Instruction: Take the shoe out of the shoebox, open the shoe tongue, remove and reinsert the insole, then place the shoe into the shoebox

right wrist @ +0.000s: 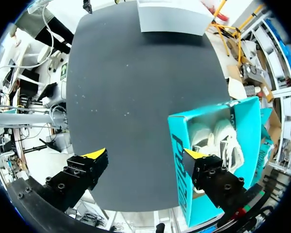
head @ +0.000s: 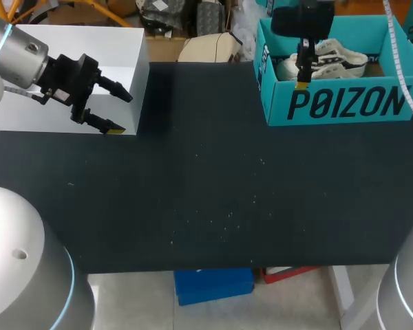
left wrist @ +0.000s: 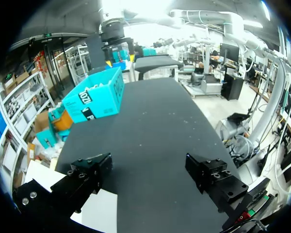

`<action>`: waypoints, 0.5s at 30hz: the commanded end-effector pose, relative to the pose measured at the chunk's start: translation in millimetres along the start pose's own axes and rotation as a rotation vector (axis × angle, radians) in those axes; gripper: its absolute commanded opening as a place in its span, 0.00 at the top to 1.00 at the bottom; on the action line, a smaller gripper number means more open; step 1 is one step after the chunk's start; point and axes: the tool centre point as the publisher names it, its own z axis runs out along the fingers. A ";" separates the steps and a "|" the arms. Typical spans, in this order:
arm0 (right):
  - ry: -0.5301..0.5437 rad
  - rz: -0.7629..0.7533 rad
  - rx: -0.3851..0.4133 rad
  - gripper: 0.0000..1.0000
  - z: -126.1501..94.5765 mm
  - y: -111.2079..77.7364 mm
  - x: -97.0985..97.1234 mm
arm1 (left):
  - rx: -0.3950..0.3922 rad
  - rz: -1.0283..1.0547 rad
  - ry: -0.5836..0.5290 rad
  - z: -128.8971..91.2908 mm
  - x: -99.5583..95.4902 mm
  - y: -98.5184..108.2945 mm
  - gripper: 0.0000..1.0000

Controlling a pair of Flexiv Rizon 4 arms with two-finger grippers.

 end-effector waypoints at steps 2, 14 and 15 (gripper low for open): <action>-0.357 0.006 -0.025 0.00 9.2 3.6 52.0 | -0.004 -0.001 -0.004 1.2 0.8 -0.2 0.00; -0.207 0.027 0.021 0.00 23.8 33.0 68.2 | -0.004 -0.001 -0.004 1.2 0.8 -0.2 0.00; -0.207 0.027 0.021 0.00 23.8 33.0 68.2 | -0.004 -0.001 -0.004 1.2 0.8 -0.2 0.00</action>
